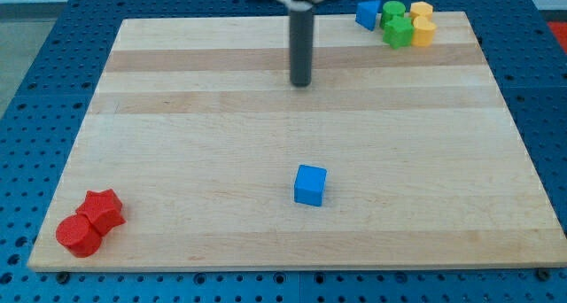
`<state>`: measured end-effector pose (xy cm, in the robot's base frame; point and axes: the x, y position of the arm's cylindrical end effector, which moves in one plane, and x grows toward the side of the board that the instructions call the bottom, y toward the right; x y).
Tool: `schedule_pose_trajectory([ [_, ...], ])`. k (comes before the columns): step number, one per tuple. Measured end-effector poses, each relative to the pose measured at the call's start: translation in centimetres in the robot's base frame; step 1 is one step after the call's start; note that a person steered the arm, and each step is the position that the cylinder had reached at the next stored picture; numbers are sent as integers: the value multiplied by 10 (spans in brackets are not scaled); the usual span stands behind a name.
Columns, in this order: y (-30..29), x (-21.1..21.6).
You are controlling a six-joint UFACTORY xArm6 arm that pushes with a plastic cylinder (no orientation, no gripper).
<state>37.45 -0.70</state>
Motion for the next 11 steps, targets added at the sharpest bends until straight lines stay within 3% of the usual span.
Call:
schedule_pose_trajectory([
  [2,-44,132],
  [3,-50,177],
  [4,-8,196],
  [5,20,188],
  [11,74,-5],
])
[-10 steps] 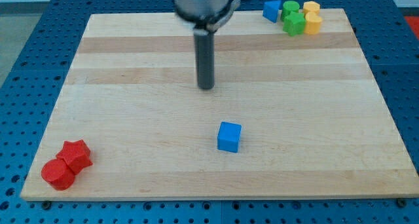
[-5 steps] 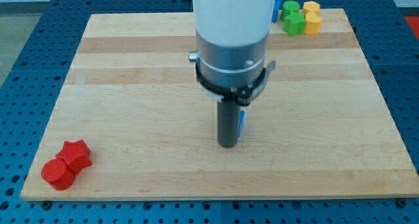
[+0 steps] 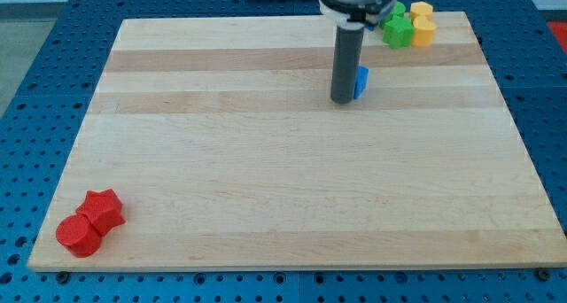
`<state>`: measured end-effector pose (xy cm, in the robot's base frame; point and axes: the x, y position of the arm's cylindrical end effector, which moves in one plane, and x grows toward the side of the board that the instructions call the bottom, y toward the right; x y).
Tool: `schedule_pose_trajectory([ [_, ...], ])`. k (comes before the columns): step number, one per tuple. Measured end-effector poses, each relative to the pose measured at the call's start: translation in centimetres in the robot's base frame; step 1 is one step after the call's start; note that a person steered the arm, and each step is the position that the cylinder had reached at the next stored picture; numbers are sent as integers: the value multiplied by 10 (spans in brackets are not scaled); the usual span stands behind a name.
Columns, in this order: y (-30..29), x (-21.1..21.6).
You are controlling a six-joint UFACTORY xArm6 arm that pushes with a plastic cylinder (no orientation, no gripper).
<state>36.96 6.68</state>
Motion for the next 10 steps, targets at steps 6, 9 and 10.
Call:
schedule_pose_trajectory([
  [6,33,-6],
  [9,39,-75],
  [10,39,-76],
])
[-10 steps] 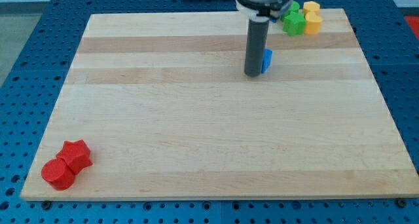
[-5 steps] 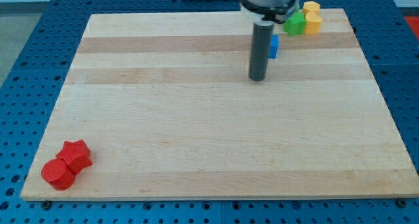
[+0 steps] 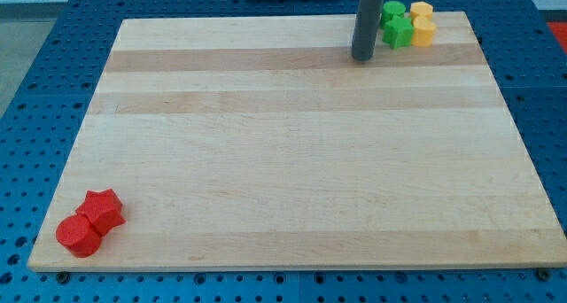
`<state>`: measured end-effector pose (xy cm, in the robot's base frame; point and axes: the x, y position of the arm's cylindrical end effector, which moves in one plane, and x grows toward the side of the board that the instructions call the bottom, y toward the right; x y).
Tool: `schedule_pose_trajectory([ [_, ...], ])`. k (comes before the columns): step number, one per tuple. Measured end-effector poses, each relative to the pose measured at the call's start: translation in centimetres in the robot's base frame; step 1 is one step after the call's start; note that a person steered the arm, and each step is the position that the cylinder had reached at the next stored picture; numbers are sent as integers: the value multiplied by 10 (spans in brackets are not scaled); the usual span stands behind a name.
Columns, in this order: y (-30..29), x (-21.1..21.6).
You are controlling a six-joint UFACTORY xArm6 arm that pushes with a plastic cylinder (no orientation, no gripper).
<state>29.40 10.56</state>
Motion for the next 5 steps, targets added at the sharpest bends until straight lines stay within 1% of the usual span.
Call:
schedule_pose_trajectory([
  [1,-24,4],
  [2,-34,-4],
  [4,-5,-19],
  [5,-1,-19],
])
